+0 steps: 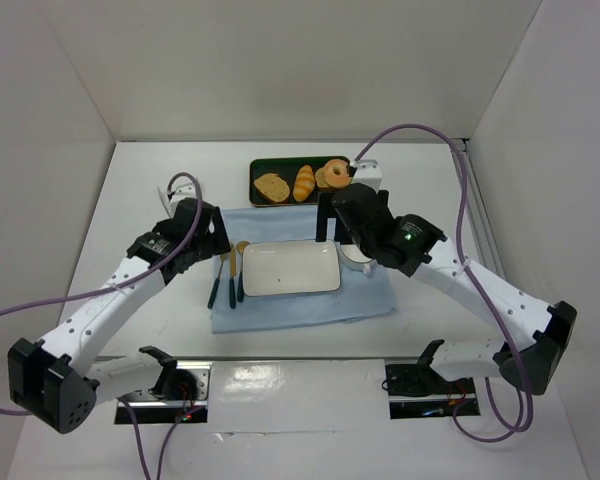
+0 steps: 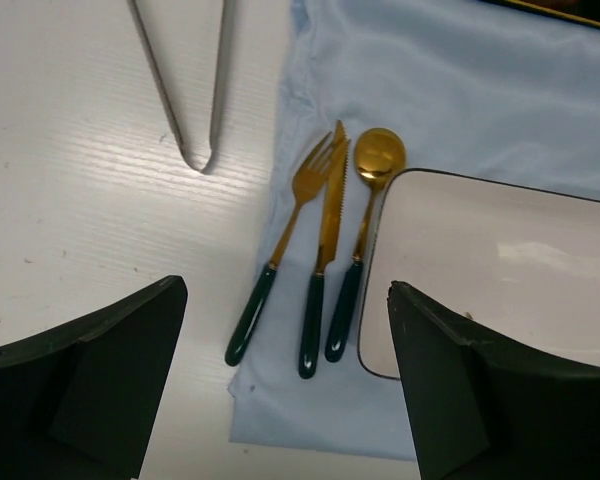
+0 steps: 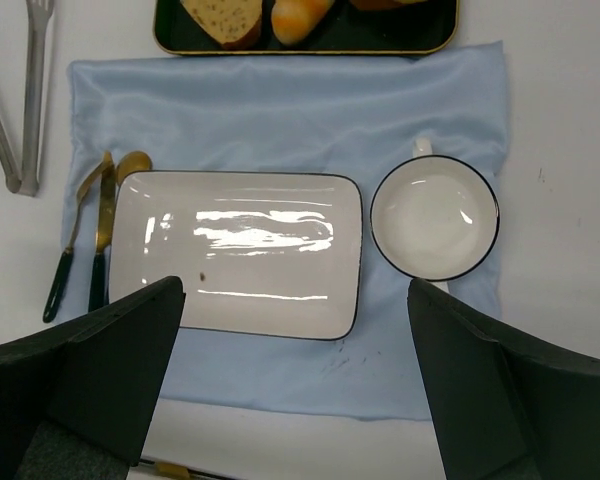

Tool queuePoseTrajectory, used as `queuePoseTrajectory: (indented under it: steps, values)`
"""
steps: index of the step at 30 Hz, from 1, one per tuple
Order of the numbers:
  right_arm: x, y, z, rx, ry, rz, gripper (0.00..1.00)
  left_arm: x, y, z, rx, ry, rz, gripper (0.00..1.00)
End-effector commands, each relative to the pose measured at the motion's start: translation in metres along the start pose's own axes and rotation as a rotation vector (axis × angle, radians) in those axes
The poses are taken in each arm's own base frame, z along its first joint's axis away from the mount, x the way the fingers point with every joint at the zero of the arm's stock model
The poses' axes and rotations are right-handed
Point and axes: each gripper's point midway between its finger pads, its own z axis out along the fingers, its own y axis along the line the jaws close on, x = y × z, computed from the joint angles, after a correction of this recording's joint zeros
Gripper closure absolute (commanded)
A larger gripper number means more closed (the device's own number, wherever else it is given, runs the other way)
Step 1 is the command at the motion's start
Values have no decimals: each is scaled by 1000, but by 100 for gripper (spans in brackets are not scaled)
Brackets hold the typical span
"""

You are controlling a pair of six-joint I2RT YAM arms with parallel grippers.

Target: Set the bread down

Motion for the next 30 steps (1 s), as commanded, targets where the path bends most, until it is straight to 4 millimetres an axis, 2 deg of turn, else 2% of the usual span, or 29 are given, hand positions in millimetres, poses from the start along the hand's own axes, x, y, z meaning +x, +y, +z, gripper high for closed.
queuePoseTrajectory:
  steps: [1,5,7,9,10,13,15,19,23,24,25,27,29,30]
  values:
    - [-13,1,-15,-31,-45,46,0,-6,18,18,-132,-41,-16,5]
    - [-9,0,-15,-30,-27,37,0,7,35,41,-260,-17,28,5]
    - [-10,-3,-14,-22,-29,41,0,7,45,50,-316,-16,21,5]
    - [-8,-3,-12,-18,-22,28,0,21,55,63,-365,19,31,5]
    - [-13,-4,-12,-15,-32,38,0,17,56,68,-366,8,15,5]
    - [-22,-2,-11,-20,-38,16,0,32,68,84,-371,58,-11,5]
    - [-24,0,-10,-21,-39,3,0,24,67,93,-323,51,-61,5]
    - [-29,-7,-4,7,-36,-8,0,26,73,113,-291,79,-66,6]
    - [-32,-10,-2,1,-37,-9,0,14,76,131,-262,91,-66,8]
    - [-34,-14,0,12,-39,-3,0,19,73,134,-246,116,-55,8]
    - [-35,-12,0,-1,-41,-8,0,8,71,138,-233,98,-62,8]
    - [-37,-16,2,7,-40,2,0,14,75,145,-243,126,-53,8]
    - [-38,-20,3,16,-41,-1,0,3,73,148,-228,110,-50,8]
    - [-38,-20,3,16,-41,-1,0,6,71,152,-217,117,-50,8]
